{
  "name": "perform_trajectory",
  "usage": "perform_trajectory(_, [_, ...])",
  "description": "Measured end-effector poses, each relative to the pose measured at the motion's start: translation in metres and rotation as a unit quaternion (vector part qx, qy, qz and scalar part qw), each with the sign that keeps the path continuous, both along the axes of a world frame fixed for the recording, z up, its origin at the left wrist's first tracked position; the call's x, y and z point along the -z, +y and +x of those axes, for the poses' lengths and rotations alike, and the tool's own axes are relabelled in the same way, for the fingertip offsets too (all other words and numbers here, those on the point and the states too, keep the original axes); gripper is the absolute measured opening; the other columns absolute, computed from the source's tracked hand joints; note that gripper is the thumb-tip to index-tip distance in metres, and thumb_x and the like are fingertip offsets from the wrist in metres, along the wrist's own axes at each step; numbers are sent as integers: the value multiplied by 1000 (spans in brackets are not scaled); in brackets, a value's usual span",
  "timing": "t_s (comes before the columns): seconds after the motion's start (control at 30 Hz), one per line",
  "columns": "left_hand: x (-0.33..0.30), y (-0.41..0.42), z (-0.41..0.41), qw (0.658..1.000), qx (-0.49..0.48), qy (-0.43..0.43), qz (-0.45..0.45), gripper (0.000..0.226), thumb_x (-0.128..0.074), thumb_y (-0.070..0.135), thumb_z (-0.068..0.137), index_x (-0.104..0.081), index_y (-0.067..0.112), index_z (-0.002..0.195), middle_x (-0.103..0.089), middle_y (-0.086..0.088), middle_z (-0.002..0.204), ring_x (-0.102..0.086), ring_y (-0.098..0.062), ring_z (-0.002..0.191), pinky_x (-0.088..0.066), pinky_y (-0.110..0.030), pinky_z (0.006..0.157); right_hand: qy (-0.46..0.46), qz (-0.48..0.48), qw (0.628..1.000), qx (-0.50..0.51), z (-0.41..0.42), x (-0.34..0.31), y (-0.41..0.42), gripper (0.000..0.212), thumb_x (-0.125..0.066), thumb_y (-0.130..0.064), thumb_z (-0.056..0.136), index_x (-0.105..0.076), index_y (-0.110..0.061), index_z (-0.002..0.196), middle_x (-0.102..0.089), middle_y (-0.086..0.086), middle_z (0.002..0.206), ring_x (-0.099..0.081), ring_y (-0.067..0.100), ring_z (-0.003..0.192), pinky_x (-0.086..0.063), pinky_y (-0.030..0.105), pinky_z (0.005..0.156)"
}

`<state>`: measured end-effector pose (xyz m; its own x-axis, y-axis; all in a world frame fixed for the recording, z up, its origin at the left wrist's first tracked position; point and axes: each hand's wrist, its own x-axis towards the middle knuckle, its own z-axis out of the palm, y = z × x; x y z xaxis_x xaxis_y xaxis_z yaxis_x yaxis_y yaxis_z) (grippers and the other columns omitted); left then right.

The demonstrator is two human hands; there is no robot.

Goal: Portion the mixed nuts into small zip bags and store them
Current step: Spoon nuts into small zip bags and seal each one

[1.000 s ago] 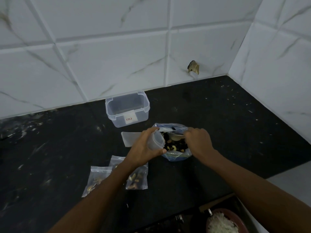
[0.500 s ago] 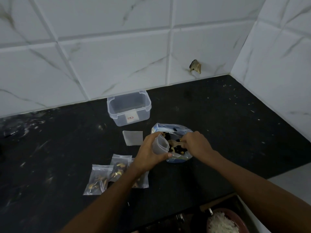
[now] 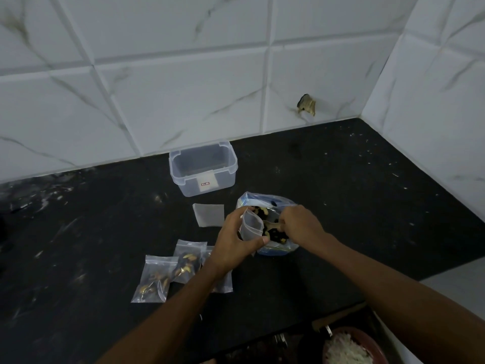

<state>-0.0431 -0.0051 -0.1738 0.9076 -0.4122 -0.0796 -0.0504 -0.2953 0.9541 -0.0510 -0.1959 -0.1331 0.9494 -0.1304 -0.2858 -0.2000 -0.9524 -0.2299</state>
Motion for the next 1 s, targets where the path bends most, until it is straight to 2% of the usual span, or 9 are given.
perform_trajectory(0.1, [0, -2, -2, 1000, -1, -9, 3, 76, -82, 53, 67, -43, 47, 132, -49, 11, 137, -50, -10, 127, -51, -44, 99, 21, 52, 998, 18, 6, 1, 5, 20, -61, -21, 90, -70, -6, 81, -61, 6, 75, -58, 17, 71, -44, 28, 64])
perform_trajectory(0.17, [0, -4, -2, 1000, -5, -16, 1, 76, -81, 52, 67, -44, 44, 133, -50, 10, 136, -51, -10, 126, -51, -43, 99, 37, 84, 995, 40, 10, 2, 6, 22, -64, -21, 87, -70, -3, 78, -65, 9, 73, -61, 21, 71, -50, 33, 67])
perform_trajectory(0.27, [-3, -6, -3, 1000, -6, -21, 3, 75, -81, 52, 68, -43, 45, 132, -51, 11, 136, -51, -9, 126, -52, -42, 99, 43, 123, 989, 74, 16, 4, 7, 15, -67, -13, 83, -73, 1, 83, -72, 15, 82, -69, 27, 80, -58, 40, 76])
perform_trajectory(0.33, [-5, -4, -3, 1000, -10, -28, 8, 74, -80, 55, 67, -44, 48, 130, -50, 11, 136, -51, -9, 126, -52, -41, 98, 56, 130, 987, 77, 16, 3, 4, 12, -66, -10, 85, -73, -1, 88, -72, 13, 85, -68, 24, 79, -57, 36, 77])
perform_trajectory(0.47, [-11, 1, 0, 998, -14, -42, 36, 68, -81, 43, 72, -42, 44, 128, -48, 9, 135, -53, -8, 120, -56, -22, 85, 68, 196, 973, 105, 10, -5, -10, 12, -64, -14, 90, -73, -6, 90, -68, 8, 78, -58, 13, 63, -47, 22, 55])
perform_trajectory(0.6, [-20, 1, 6, 993, -26, -73, 92, 75, -79, 41, 73, -40, 38, 136, -47, 9, 137, -48, -7, 122, -49, -36, 100, 70, 286, 942, 164, 2, -11, -24, 12, -66, -14, 89, -72, -4, 92, -66, 7, 74, -55, 10, 57, -43, 22, 49])
perform_trajectory(0.73, [-27, -4, 13, 982, -19, -99, 162, 76, -78, 42, 75, -39, 31, 139, -48, 5, 136, -48, -9, 120, -47, -40, 101, 65, 357, 912, 192, -8, -19, -35, 12, -64, -9, 90, -72, 0, 93, -66, 8, 72, -54, 8, 53, -41, 18, 45])
perform_trajectory(0.83, [-29, -9, 15, 973, -13, -100, 206, 79, -77, 48, 75, -37, 30, 140, -46, 2, 137, -48, -12, 119, -48, -41, 100, 52, 370, 908, 191, -13, -26, -39, 14, -63, -10, 91, -72, 0, 94, -66, 9, 73, -53, 6, 51, -40, 17, 43])
perform_trajectory(1.0, [-27, -17, 17, 969, -6, -78, 235, 82, -79, 44, 75, -35, 30, 142, -43, 1, 141, -46, -17, 125, -46, -43, 102, 1, 353, 922, 159, -14, -44, -40, 17, -61, -11, 92, -72, 1, 92, -65, 11, 71, -53, 6, 52, -41, 17, 45])
